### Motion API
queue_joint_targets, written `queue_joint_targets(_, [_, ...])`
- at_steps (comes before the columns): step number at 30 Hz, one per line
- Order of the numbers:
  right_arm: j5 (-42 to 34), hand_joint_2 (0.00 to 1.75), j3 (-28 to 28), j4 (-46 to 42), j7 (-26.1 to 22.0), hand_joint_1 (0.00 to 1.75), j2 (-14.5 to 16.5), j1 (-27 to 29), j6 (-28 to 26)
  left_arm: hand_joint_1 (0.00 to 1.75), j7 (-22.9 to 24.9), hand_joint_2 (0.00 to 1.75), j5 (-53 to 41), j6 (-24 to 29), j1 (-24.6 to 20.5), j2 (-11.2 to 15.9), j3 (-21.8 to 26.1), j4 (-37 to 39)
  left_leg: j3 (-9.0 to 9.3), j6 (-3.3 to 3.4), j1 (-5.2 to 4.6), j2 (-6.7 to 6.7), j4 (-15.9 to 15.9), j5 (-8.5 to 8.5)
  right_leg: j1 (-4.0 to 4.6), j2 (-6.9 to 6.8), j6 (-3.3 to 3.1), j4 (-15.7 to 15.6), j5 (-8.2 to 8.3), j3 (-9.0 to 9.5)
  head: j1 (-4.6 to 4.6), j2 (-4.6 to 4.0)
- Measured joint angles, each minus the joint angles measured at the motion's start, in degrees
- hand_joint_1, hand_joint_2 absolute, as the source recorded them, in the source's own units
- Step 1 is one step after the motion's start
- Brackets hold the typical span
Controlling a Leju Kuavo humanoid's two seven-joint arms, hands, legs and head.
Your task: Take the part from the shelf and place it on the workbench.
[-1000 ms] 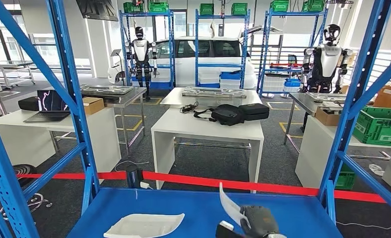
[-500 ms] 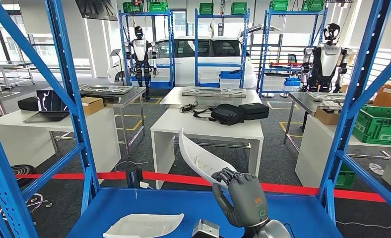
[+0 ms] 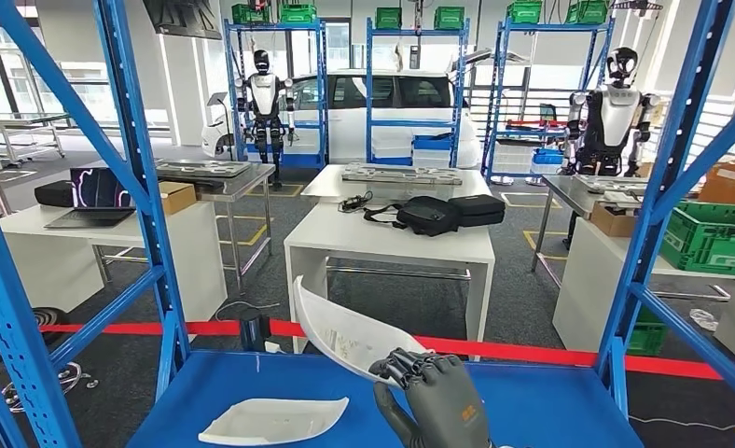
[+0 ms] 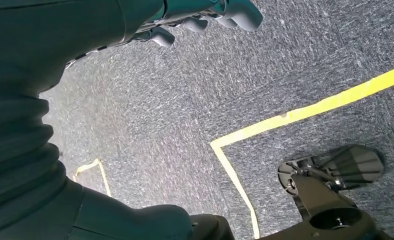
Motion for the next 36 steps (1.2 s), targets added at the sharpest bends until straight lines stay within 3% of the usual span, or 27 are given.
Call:
queue_joint_targets(2, [0.1, 1.75, 0.8, -0.8, 0.8, 1.75, 0.1, 0.0, 0.7, 0.00, 0.0, 1.75, -0.1, -0.2, -0.3, 0.2, 0.0, -0.1, -0.55, -0.65, 0.14, -0.05, 0.5, 0.23, -0.08, 0.04, -0.06, -6.8, 1.83, 4.20, 0.00, 0.00])
queue_joint_targets(3, [0.2, 1.75, 1.1, -1.2, 1.1, 1.75, 0.1, 0.0, 0.9, 0.00, -0.1, 1.75, -0.1, -0.3, -0.4, 0.4, 0.0, -0.1, -0.70, -1.08, 0.15, -0.12, 0.6, 0.37, 0.01, 0.16, -0.35, -8.8, 2.18, 5.28, 0.00, 0.00])
queue_joint_targets(7, [0.1, 1.75, 2.0, -2.2, 1.6, 1.75, 0.4, -0.5, 1.9, 0.00, -0.6, 1.75, 0.0, -0.3, -0.4, 0.8, 0.0, -0.1, -1.31, -2.95, 0.29, -0.28, 0.8, 0.70, 0.28, 0.38, -2.50, -9.4, 3.07, 4.70, -0.12, 0.00])
queue_joint_targets(9, [0.0, 1.75, 2.4, -2.2, 1.6, 1.75, 0.6, -1.0, 2.3, 0.00, -1.0, 1.75, 0.1, -0.4, -0.4, 1.1, 0.0, -0.1, -2.65, -3.43, 0.43, -0.22, 4.1, -2.66, 0.22, 0.20, -3.48, -9.6, 3.98, 3.99, -0.24, 0.00])
queue_joint_targets(11, [-0.1, 1.75, 2.7, -2.2, 1.6, 1.75, 0.9, -1.2, 2.5, 0.00, -1.4, 1.75, 0.5, -0.4, -0.4, 1.2, 0.0, -0.1, -4.56, -3.67, 0.44, -0.21, 10.8, -7.74, 0.40, 0.10, -3.97, -9.6, 4.88, 2.89, -0.33, 0.00])
queue_joint_targets(12, [-0.3, 1.75, 2.9, -2.1, 1.6, 1.75, 1.0, -1.2, 2.6, 0.00, -1.6, 1.75, 0.7, -0.4, -0.4, 1.2, 0.0, -0.1, -5.11, -3.74, 0.43, -0.21, 13.7, -9.29, 0.54, 0.06, -4.06, -9.6, 5.37, 2.25, -0.36, 0.00])
queue_joint_targets(13, [-0.4, 1.75, 3.0, -2.0, 1.5, 1.75, 1.1, -1.3, 2.6, 0.00, -1.7, 1.75, 0.9, -0.4, -0.3, 1.3, 0.0, -0.1, -4.95, -3.75, 0.44, -0.21, 15.2, -9.69, 0.68, 0.03, -4.10, -9.6, 5.88, 1.56, -0.36, 0.00])
queue_joint_targets(14, [-0.7, 1.75, 3.1, -1.8, 1.5, 1.75, 1.2, -1.3, 2.6, 0.00, -1.9, 1.75, 1.0, -0.4, -0.1, 1.5, 0.0, -0.1, -3.94, -3.68, 0.43, -0.21, 15.1, -9.07, 0.81, 0.01, -4.10, -9.6, 6.41, 0.84, -0.36, 0.00])
queue_joint_targets(15, [-1.0, 1.75, 3.2, -1.7, 1.5, 1.75, 1.3, -1.4, 2.6, 0.00, -2.1, 1.75, 1.1, -0.4, 0.0, 1.6, 0.0, -0.1, -1.95, -3.51, 0.42, -0.21, 13.0, -7.79, 0.91, 0.01, -4.03, -9.5, 6.94, 0.17, -0.37, 0.00])
queue_joint_targets(16, [-1.2, 1.75, 3.2, -1.5, 1.4, 1.75, 1.5, -1.6, 2.6, 0.00, -2.2, 1.75, 1.2, -0.3, 0.1, 1.9, 0.1, -0.1, 0.82, -3.25, 0.38, -0.21, 9.6, -6.79, 0.98, 0.01, -3.92, -9.5, 7.46, -0.39, -0.37, 0.00])
queue_joint_targets(18, [-1.7, 1.75, 3.3, -1.1, 1.5, 1.75, 1.8, -2.2, 2.5, 0.00, -2.3, 1.75, 1.2, -0.3, 0.2, 2.2, 0.3, -0.2, 5.78, -2.72, 0.05, -0.24, 2.7, -6.34, 1.12, -0.03, -3.43, -9.5, 8.37, -1.07, -0.34, 0.00])
queue_joint_targets(20, [-1.9, 1.75, 3.5, -0.8, 1.4, 1.75, 2.1, -2.7, 2.4, 0.00, -2.4, 1.75, 1.2, -0.3, 0.3, 2.5, 0.5, -0.3, 7.08, -2.14, -0.40, -0.29, 0.0, -6.61, 1.06, -0.16, -2.71, -9.7, 9.19, -1.13, -0.33, 0.00])
queue_joint_targets(22, [-2.2, 1.75, 3.7, -0.2, 1.3, 1.75, 2.2, -2.8, 1.9, 0.00, -2.5, 1.75, 1.2, -0.3, 0.8, 2.6, 0.6, -0.2, 6.41, -1.29, -0.37, -0.21, -0.4, -5.66, 0.93, -0.17, -1.97, -9.9, 9.65, -1.25, -0.33, -0.01])
queue_joint_targets(23, [-2.4, 1.75, 3.8, 0.0, 1.3, 1.75, 2.2, -2.8, 1.7, 0.00, -2.6, 1.75, 1.3, -0.3, 1.0, 2.8, 0.7, -0.2, 6.05, -0.84, -0.29, -0.10, -0.5, -5.00, 0.88, -0.13, -1.63, -9.4, 8.73, -1.61, -0.29, -0.01])
queue_joint_targets(25, [-2.7, 1.75, 3.9, 0.6, 1.2, 1.75, 2.2, -2.8, 1.2, 0.00, -2.7, 1.75, 1.4, -0.3, 1.6, 3.0, 0.9, -0.2, 4.87, -0.16, -0.10, 0.23, -0.7, -3.58, 0.73, -0.06, -1.07, -5.3, 3.78, -3.08, -0.20, -0.01])
queue_joint_targets(27, [-2.9, 1.75, 4.1, 1.3, 1.1, 1.75, 2.2, -2.8, 1.0, 0.00, -2.9, 1.75, 1.7, -0.3, 2.1, 3.3, 1.2, -0.2, 3.04, 0.14, -0.13, 0.38, -0.6, -2.24, 0.63, -0.07, -0.61, 2.0, -1.56, -4.69, -0.11, 0.00])
queue_joint_targets(28, [-2.9, 1.75, 4.1, 1.7, 1.1, 1.75, 2.2, -2.7, 1.0, 0.00, -3.0, 1.75, 1.9, -0.3, 2.3, 3.4, 1.4, -0.2, 2.06, 0.14, -0.14, 0.40, -0.5, -1.58, 0.59, -0.07, -0.47, 4.8, -2.50, -4.90, -0.09, 0.00])
queue_joint_targets(29, [-2.9, 1.75, 4.2, 2.0, 1.0, 1.75, 2.2, -2.6, 0.8, 0.00, -3.2, 1.75, 2.0, -0.3, 2.4, 3.5, 1.5, -0.2, 1.07, 0.09, -0.13, 0.41, -0.4, -0.95, 0.58, -0.07, -0.42, 6.1, -2.10, -4.33, -0.07, 0.00])
queue_joint_targets(31, [-2.9, 1.75, 4.2, 2.5, 0.7, 1.75, 2.2, -2.4, 0.5, 0.00, -3.6, 1.75, 2.0, -0.3, 2.7, 3.6, 1.6, -0.2, -0.66, -0.19, -0.09, 0.40, 0.0, 0.10, 0.58, -0.10, -0.50, 2.8, 0.74, -0.46, -0.03, 0.00])
queue_joint_targets(33, [-2.9, 1.75, 4.2, 2.6, 0.4, 1.75, 2.4, -2.4, 0.1, 0.00, -4.0, 1.75, 2.0, -0.4, 3.0, 3.6, 1.8, -0.1, -1.90, -0.74, -0.17, 0.36, 0.6, 0.92, 0.76, -0.08, -1.02, -5.1, 1.10, 5.42, 0.00, 0.00])
queue_joint_targets(34, [-2.9, 1.75, 4.2, 2.6, 0.3, 1.75, 2.5, -2.4, 0.0, 0.00, -4.1, 1.75, 2.0, -0.4, 3.1, 3.7, 1.9, -0.1, -2.19, -1.08, -0.20, 0.36, 0.7, 1.31, 0.90, -0.05, -1.40, -8.1, 0.62, 7.37, -0.02, 0.00])
queue_joint_targets(36, [-2.9, 1.75, 4.3, 2.8, 0.3, 1.75, 2.6, -2.4, -0.2, 0.00, -4.3, 1.75, 2.0, -0.4, 3.2, 3.8, 2.0, -0.1, -2.35, -1.85, -0.14, 0.36, 0.6, 2.23, 1.20, 0.03, -2.27, -10.1, 0.18, 8.27, -0.11, 0.00])
